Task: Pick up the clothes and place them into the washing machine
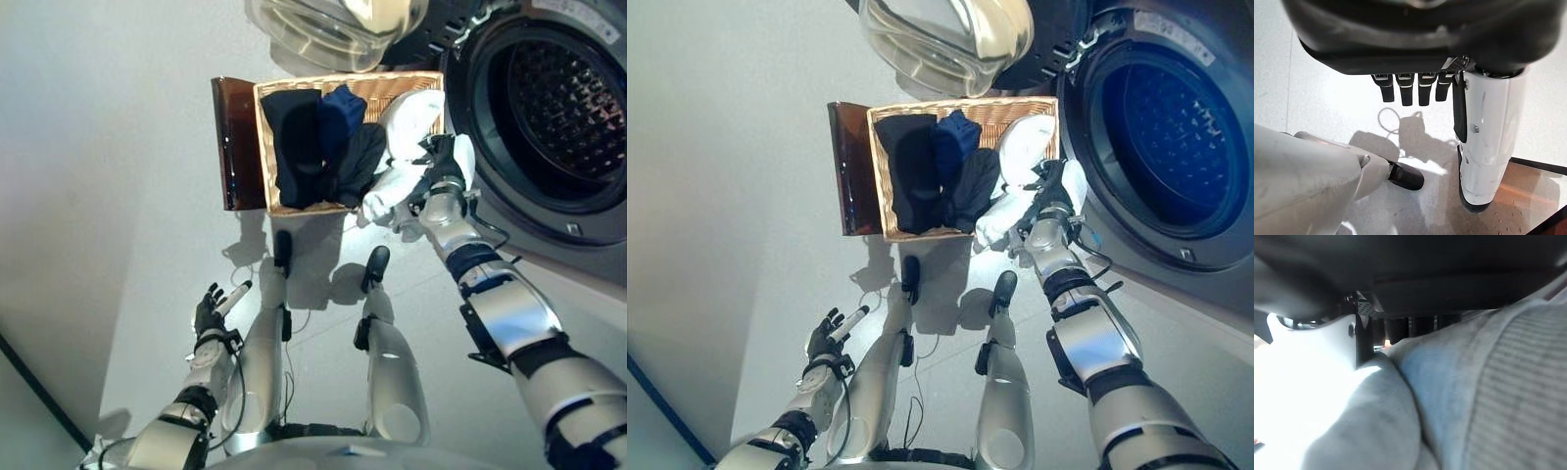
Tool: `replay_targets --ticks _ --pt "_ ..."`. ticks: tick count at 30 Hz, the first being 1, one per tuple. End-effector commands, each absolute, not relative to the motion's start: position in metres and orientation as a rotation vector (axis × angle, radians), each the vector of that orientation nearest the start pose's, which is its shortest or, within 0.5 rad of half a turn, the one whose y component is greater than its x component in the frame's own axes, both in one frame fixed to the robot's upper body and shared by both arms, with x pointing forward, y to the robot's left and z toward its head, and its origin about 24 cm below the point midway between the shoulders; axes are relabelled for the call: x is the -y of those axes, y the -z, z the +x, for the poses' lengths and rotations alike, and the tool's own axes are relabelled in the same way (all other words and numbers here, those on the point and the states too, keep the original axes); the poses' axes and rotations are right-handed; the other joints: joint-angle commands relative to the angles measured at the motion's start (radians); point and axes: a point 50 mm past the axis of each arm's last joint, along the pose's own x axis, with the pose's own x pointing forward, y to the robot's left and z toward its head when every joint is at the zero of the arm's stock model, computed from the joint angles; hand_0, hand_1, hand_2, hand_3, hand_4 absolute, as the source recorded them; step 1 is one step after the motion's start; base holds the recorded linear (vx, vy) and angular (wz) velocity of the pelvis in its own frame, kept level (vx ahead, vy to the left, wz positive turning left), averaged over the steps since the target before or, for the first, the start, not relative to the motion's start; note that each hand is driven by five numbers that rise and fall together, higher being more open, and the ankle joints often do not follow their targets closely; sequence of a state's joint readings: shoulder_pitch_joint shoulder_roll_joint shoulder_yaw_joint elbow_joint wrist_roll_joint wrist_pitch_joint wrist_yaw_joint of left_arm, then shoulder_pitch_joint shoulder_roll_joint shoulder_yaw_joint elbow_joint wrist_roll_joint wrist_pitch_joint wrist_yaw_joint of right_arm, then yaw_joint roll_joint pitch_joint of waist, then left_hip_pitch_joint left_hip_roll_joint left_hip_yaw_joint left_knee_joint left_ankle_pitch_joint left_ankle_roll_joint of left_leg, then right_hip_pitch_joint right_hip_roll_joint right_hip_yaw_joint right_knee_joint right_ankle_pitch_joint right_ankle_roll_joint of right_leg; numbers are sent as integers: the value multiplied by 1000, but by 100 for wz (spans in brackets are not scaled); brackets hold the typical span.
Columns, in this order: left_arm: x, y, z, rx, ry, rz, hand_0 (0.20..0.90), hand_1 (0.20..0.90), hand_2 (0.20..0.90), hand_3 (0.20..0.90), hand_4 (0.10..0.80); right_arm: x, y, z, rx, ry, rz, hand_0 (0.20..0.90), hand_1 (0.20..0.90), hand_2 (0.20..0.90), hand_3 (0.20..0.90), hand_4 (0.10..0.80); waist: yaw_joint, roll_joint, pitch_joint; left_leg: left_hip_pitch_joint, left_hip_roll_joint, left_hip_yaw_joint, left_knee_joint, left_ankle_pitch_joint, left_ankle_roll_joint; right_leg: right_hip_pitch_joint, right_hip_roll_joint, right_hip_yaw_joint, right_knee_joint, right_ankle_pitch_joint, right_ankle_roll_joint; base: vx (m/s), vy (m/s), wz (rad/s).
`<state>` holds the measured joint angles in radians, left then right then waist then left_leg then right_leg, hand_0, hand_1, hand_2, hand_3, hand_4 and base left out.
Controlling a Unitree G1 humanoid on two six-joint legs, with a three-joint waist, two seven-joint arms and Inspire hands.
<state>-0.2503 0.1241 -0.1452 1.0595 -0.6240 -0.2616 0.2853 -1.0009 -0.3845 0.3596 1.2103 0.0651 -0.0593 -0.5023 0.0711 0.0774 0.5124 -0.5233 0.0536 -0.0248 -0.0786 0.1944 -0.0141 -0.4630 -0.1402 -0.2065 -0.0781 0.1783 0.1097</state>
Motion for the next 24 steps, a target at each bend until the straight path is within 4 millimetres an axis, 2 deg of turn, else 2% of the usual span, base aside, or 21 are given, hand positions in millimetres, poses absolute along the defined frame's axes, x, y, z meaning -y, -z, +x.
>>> replay_targets --ticks 1,12,13,17,18,21,24 --pt "-204 113 200 -645 -533 -210 900 900 900 900 800 221 -170 411 99 509 -675 200 200 200 200 300 -7 18 7 -8 -9 -17 -9 3 -70 -39 -35 70 149 -85 26 0 0 0" --pt "-204 113 202 -651 -533 -182 900 900 900 900 800 219 -176 410 148 519 -670 200 200 200 200 300 -16 17 -13 15 -12 -16 -9 -5 -71 -18 -34 75 147 -89 26 0 0 0" --pt "-204 113 201 -651 -538 -179 900 900 900 900 800 216 -182 410 198 520 -612 200 200 200 200 300 -20 14 -21 18 -10 -14 -9 -5 -72 -16 -34 77 142 -84 27 0 0 0" --pt "-206 117 196 -675 -559 -182 900 900 900 900 800 215 -179 406 226 528 -501 200 200 200 200 300 -26 10 -30 26 -9 -12 -9 -8 -72 -10 -31 80 139 -86 27 0 0 0" --pt "-208 119 193 -690 -580 -190 900 900 900 900 800 210 -176 403 255 521 -366 200 200 200 200 300 -34 7 -33 37 -8 -9 -9 -14 -72 -1 -31 82 140 -90 27 0 0 0" --pt "-210 121 191 -698 -601 -196 900 900 900 900 800 206 -172 399 272 517 -262 200 200 200 200 300 -40 6 -43 35 -7 -6 -9 -14 -73 0 -30 84 133 -86 27 0 0 0" --pt "-211 125 183 -719 -633 -210 900 900 900 900 800 197 -165 386 336 505 -25 200 200 200 200 300 -53 7 -50 43 -6 1 -9 -22 -73 7 -33 89 128 -86 30 1 9 -3"
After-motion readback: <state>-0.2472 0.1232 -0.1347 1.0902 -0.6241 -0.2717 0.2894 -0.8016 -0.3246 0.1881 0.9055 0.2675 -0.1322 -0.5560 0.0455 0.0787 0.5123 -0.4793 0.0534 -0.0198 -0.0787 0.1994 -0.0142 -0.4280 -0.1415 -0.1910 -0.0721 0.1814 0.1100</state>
